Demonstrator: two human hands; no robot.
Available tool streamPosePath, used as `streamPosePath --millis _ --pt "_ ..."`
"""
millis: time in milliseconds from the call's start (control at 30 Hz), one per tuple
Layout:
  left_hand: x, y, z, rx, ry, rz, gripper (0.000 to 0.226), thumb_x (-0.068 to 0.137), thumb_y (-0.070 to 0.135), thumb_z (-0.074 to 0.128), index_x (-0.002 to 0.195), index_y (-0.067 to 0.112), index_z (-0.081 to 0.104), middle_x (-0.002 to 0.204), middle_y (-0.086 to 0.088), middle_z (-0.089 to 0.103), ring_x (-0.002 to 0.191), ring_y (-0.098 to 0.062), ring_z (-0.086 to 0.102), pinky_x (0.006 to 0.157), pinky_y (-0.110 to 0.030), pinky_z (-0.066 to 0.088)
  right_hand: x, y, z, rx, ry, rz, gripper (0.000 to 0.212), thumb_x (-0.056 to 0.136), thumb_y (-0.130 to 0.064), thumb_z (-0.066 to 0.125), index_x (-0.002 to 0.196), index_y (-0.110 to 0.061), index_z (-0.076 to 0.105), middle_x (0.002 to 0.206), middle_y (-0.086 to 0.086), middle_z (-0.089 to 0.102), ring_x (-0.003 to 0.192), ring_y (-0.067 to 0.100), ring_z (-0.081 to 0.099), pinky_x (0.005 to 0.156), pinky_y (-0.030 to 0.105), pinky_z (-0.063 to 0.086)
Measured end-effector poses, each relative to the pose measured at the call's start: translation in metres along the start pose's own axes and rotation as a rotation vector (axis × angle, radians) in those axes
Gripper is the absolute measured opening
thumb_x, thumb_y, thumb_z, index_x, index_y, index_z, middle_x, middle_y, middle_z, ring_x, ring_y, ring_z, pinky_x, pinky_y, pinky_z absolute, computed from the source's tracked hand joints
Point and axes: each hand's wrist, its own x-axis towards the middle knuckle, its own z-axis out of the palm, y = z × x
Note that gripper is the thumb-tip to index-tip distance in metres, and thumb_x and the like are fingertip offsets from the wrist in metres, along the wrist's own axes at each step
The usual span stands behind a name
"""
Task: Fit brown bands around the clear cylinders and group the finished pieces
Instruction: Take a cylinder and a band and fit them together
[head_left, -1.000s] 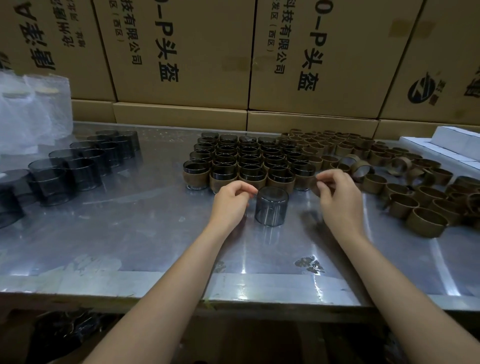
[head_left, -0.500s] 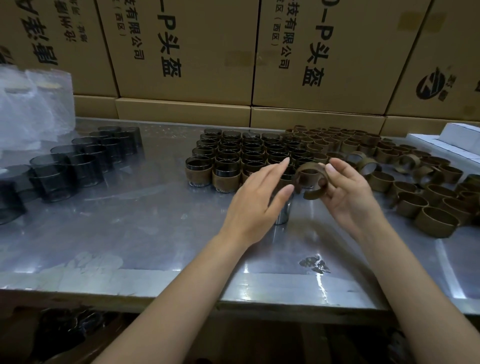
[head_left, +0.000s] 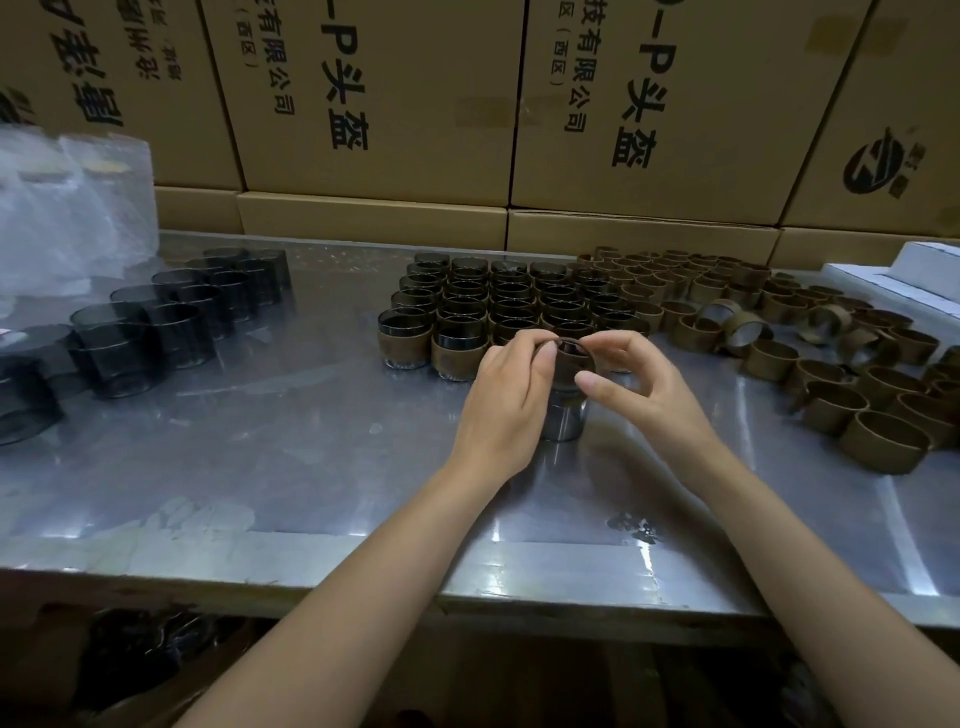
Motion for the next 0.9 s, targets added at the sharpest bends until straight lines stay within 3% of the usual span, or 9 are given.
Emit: streamPosePath --millis 67,167,267,367,433,533,600,700,900 --pt "0.001 -0.002 0.001 -0.023 -0.003 -0.026 0.035 0.102 0.036 0.029 0.116 0.018 0.055 0.104 0.008 0.058 0.102 -0.013 0.048 0.083 -0.027 0.039 0.001 0.002 0.004 -0.113 0.017 0.002 0.030 0.084 -0.036 0.066 0.111 -0.036 0.054 0.114 -0.016 0.057 0.109 -0.003 0.052 0.086 0.009 0.042" --pt "0.003 -0.004 0.001 -0.052 0.009 -0.031 0.032 0.103 0.031 0.032 0.111 0.014 0.058 0.104 0.004 0.057 0.100 -0.011 0.051 0.085 -0.026 0.040 0.001 0.007 0.009 -0.037 -0.070 0.156 0.057 0.077 -0.054 0.052 0.128 -0.032 0.040 0.130 -0.014 0.046 0.121 -0.003 0.044 0.102 0.020 0.038" --pt "0.003 -0.005 0.001 -0.061 -0.035 -0.096 0.030 0.104 0.030 0.032 0.108 0.016 0.058 0.103 0.004 0.055 0.097 -0.007 0.050 0.083 -0.023 0.038 0.000 0.012 0.012 -0.044 -0.137 0.248 0.077 0.072 -0.069 0.044 0.138 -0.032 0.027 0.129 -0.018 0.041 0.120 -0.005 0.043 0.108 0.025 0.033" --pt "0.003 -0.006 0.001 -0.092 -0.107 -0.158 0.033 0.103 0.038 0.029 0.109 0.019 0.056 0.101 0.005 0.059 0.098 -0.011 0.055 0.083 -0.028 0.042 0.001 0.017 0.012 -0.086 -0.120 0.297 0.092 0.070 -0.081 0.040 0.143 -0.027 0.031 0.139 -0.011 0.043 0.130 0.007 0.040 0.114 0.039 0.029" --pt "0.003 -0.007 0.001 -0.102 -0.188 -0.218 0.041 0.100 0.048 0.028 0.122 0.020 0.050 0.112 0.001 0.061 0.108 -0.016 0.055 0.090 -0.033 0.042 0.000 0.018 0.012 -0.095 -0.104 0.288 0.090 0.070 -0.084 0.036 0.141 -0.028 0.038 0.139 -0.008 0.047 0.131 0.010 0.042 0.114 0.043 0.029" --pt "0.000 -0.007 0.003 -0.084 -0.336 -0.274 0.066 0.088 0.069 0.024 0.137 0.027 0.034 0.128 0.001 0.055 0.121 -0.015 0.049 0.094 -0.031 0.037 0.000 0.016 0.012 -0.058 -0.089 0.255 0.073 0.080 -0.072 0.030 0.137 -0.029 0.045 0.137 -0.008 0.050 0.129 0.007 0.044 0.115 0.042 0.029" --pt "-0.001 -0.006 0.003 -0.026 -0.386 -0.263 0.079 0.078 0.078 0.019 0.140 0.030 0.027 0.130 0.003 0.051 0.122 -0.015 0.046 0.091 -0.031 0.035 0.000 0.015 0.013 -0.088 -0.107 0.250 0.073 0.083 -0.069 0.024 0.140 -0.027 0.041 0.140 -0.006 0.046 0.131 0.007 0.041 0.116 0.040 0.027" --pt "-0.002 -0.006 0.003 -0.043 -0.369 -0.276 0.084 0.075 0.080 0.016 0.139 0.028 0.028 0.125 0.007 0.048 0.125 -0.016 0.044 0.091 -0.029 0.033 -0.002 0.013 0.014 -0.132 -0.182 0.230 0.075 0.084 -0.068 0.022 0.145 -0.025 0.029 0.144 -0.007 0.039 0.133 0.005 0.037 0.116 0.035 0.027" --pt "0.000 -0.007 0.001 -0.100 -0.371 -0.276 0.091 0.074 0.085 0.005 0.141 0.031 0.037 0.143 0.005 0.042 0.134 -0.015 0.036 0.110 -0.035 0.028 -0.003 0.013 0.017 -0.122 -0.189 0.206 0.079 0.082 -0.066 0.024 0.147 -0.020 0.023 0.137 -0.013 0.036 0.123 -0.013 0.036 0.107 0.014 0.027"
